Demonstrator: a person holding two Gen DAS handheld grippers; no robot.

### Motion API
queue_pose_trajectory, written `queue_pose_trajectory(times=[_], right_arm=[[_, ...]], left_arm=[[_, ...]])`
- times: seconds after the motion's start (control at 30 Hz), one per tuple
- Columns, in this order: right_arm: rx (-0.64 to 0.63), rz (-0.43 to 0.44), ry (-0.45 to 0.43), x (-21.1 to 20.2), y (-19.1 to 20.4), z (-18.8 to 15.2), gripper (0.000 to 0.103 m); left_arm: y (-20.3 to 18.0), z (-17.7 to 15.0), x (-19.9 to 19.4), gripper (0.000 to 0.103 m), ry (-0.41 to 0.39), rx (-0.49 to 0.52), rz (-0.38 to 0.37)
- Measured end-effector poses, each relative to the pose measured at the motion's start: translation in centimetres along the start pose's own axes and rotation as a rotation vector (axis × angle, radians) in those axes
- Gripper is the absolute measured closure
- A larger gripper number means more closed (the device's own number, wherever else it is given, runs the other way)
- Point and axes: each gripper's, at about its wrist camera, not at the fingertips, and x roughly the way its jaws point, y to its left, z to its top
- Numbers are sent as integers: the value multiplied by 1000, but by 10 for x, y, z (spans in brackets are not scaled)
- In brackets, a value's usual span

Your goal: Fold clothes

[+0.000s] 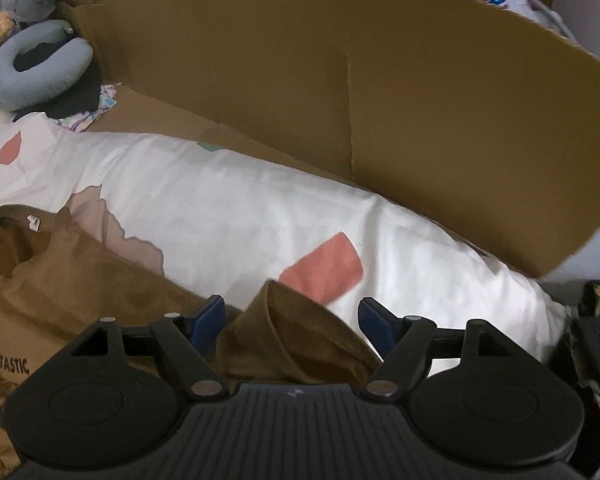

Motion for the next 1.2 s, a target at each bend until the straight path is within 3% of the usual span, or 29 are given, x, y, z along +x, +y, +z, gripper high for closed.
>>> queue_pose_trajectory(times=[0.27, 0.37, 0.4, 0.43, 0.47, 0.5, 0.53, 0.57, 0.63, 0.67, 0.93, 1.2], right_arm=[[-5, -16, 37, 24, 7, 10, 28], [-14, -21, 88, 32, 6, -2, 49], [-15, -21, 105, 33, 6, -7, 63], [-12, -18, 116, 33, 4, -11, 73], [-8, -13, 115, 32, 2, -16, 76], [-2, -8, 104, 28, 0, -20, 86], [6, -8, 92, 24, -3, -23, 93], [17, -9, 81, 19, -5, -25, 96], [47, -14, 50, 8, -12, -27, 100], [59, -25, 32, 2, -15, -27, 101], [157, -137, -76, -31, -51, -31, 101], [190, -217, -16, -49, -76, -55, 99]], left_arm=[[-17, 9, 30, 22, 24, 17, 41], [-25, 2, 43, 25, 39, 90, 81], [-24, -1, 47, 29, 46, 87, 86], [-22, -3, 50, 40, 53, 83, 91], [-20, -6, 53, 58, 61, 79, 93], [-16, -8, 54, 68, 77, 72, 75], [-12, -10, 54, 85, 91, 64, 59], [-9, -11, 52, 96, 86, 62, 60], [-2, -11, 42, 98, 71, 57, 45], [2, -11, 38, 102, 64, 55, 40], [49, -5, -10, 103, 44, 84, 105], [111, -3, -34, 103, 64, 72, 217]])
